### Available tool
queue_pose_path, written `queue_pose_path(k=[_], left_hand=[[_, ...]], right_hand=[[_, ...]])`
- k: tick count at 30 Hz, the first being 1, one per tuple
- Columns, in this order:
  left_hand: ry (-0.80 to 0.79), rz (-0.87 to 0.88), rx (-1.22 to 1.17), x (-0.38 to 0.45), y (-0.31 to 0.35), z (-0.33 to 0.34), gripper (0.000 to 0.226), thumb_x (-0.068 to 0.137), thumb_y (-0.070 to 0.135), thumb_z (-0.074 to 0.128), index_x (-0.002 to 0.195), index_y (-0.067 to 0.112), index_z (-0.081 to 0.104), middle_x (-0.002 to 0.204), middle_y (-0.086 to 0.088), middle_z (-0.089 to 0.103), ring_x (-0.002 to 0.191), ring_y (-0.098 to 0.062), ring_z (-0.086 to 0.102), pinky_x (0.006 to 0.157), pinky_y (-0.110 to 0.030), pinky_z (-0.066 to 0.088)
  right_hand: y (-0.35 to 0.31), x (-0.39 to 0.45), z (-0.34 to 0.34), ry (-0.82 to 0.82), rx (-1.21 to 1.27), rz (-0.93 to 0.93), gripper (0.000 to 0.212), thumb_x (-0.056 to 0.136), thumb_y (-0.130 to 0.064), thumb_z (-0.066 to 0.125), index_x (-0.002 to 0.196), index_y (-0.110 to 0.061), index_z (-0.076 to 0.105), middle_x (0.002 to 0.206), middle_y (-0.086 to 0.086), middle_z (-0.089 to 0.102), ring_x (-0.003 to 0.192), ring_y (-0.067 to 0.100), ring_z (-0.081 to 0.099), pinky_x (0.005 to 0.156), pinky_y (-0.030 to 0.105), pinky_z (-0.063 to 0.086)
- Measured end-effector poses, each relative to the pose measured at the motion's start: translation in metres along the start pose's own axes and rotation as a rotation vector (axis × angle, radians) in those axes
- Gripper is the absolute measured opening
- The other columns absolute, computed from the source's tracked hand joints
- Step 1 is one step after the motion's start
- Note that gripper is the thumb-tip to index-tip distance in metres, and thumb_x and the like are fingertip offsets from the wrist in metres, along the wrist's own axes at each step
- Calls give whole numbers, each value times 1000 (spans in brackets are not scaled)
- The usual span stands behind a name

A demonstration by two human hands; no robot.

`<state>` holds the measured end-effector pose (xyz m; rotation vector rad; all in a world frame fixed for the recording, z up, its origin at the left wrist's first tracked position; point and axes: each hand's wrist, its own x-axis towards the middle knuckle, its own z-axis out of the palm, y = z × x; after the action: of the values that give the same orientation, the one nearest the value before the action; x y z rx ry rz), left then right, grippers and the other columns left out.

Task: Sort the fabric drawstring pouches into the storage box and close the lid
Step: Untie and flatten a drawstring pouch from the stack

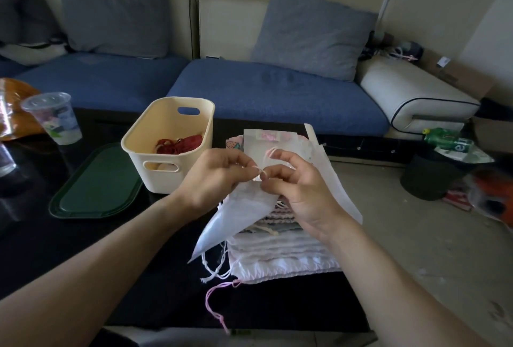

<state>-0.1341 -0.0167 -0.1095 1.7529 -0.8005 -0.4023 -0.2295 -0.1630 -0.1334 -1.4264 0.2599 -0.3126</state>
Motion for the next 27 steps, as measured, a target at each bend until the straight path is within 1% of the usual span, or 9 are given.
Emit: queue_pose_path(k=[1,3,6,11,14,18,22,25,27], left_hand=[[-78,-131,-133,2,-1,-2,13,91,6,62,80,1,68,49,3,49,42,-11,37,41,-22,27],[-212,-331,-288,5,-4,-6,25,91,5,57,67,9,64,54,1,26,49,-12,17,48,-26,11],[-345,-464,-308,5,-9,-6,31,92,10,54,62,17,57,65,-1,11,58,-15,5,54,-30,5],[-324,-612,-418,9,-18,-4,29,99,16,44,73,13,57,56,4,16,52,-11,7,49,-25,6],[-269,-630,-435,7,-20,0,29,100,17,45,73,13,57,55,4,18,49,-9,9,47,-23,7],[-218,-617,-430,7,-21,1,8,101,16,47,95,12,50,53,4,22,44,-8,13,43,-21,11],[-155,-585,-433,7,-20,3,23,100,16,51,77,16,50,50,4,24,42,-8,16,42,-21,11],[-123,-596,-455,5,-17,4,26,101,15,51,75,15,50,49,5,24,40,-8,16,38,-19,13],[-91,-590,-448,5,-17,4,26,100,14,52,74,13,52,48,5,24,40,-8,16,37,-19,14]], right_hand=[[3,1,-1,29,-81,-31,52,82,10,71,127,-12,54,80,-2,71,86,15,66,86,32,50],[8,2,-3,70,-274,-113,50,81,2,77,122,-17,55,82,-6,74,85,9,67,89,34,49],[14,1,0,93,-437,-215,43,81,-6,80,113,-25,58,86,-10,75,84,3,68,77,24,47],[20,-1,0,116,-670,-297,36,80,-8,76,105,-30,61,112,-13,64,105,1,58,75,12,47],[20,-3,1,24,-736,-333,27,83,-17,77,106,-30,70,109,-15,67,107,2,60,80,13,47],[21,-1,0,81,-732,-367,17,84,-29,81,100,-24,79,101,-14,72,100,1,65,81,15,51],[19,-1,1,127,-698,-362,9,82,-23,83,90,-22,80,94,-15,74,95,0,66,78,12,49],[14,-5,6,124,-561,-222,4,84,-25,81,86,-24,78,94,-17,74,92,-2,68,77,21,55],[10,-4,6,89,-561,-148,5,86,-27,78,82,-25,76,101,-18,73,95,-3,67,86,26,55]])
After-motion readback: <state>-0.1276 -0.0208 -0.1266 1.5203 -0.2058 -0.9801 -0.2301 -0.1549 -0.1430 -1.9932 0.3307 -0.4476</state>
